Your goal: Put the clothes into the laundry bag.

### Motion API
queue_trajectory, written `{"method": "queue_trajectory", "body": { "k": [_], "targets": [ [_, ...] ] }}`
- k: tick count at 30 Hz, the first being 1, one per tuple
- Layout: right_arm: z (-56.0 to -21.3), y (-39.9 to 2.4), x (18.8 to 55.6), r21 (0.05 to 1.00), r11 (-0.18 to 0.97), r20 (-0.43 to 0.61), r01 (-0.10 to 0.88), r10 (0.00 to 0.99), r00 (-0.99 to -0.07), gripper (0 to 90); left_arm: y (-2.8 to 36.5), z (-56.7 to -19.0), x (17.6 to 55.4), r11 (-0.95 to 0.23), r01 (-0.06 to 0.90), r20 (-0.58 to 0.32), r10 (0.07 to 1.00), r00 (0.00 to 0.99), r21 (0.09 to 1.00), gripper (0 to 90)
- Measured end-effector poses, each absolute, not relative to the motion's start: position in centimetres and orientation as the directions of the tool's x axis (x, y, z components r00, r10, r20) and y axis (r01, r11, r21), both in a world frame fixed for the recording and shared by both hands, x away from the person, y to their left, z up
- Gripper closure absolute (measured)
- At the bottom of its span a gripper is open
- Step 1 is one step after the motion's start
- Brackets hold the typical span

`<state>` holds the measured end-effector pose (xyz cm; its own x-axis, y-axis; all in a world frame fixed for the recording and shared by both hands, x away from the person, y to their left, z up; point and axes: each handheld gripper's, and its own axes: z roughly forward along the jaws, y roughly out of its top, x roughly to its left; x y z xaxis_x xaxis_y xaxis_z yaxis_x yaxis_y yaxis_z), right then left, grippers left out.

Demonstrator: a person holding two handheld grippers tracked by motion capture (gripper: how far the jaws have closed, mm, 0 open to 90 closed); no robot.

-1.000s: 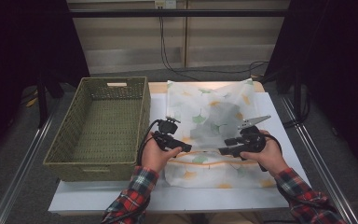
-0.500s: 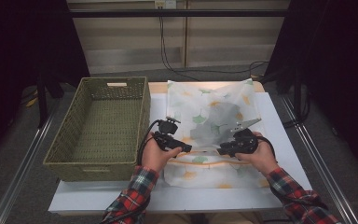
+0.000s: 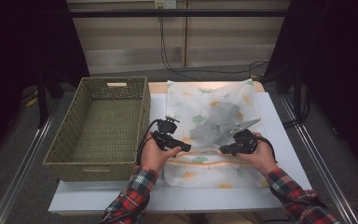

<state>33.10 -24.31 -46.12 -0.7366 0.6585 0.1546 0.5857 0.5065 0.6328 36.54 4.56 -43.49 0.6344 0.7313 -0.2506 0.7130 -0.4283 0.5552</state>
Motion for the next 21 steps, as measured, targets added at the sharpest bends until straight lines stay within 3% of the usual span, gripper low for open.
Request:
{"method": "queue_trajectory", "body": {
  "k": [11,21],
  "targets": [
    [-45.1,-25.1,31.8,0.626,0.482,0.222,0.613,0.643,-0.733,90.0,4.8,-43.6,36.4,-0.430,0.718,-0.247,0.736,0.630,0.548,10.5],
    [-45.6,-25.1,31.6,0.617,0.496,0.212,0.611,0.643,-0.736,89.4,5.0,-43.9,36.6,-0.424,0.728,-0.239,0.752,0.615,0.540,10.2]
  ]
}}
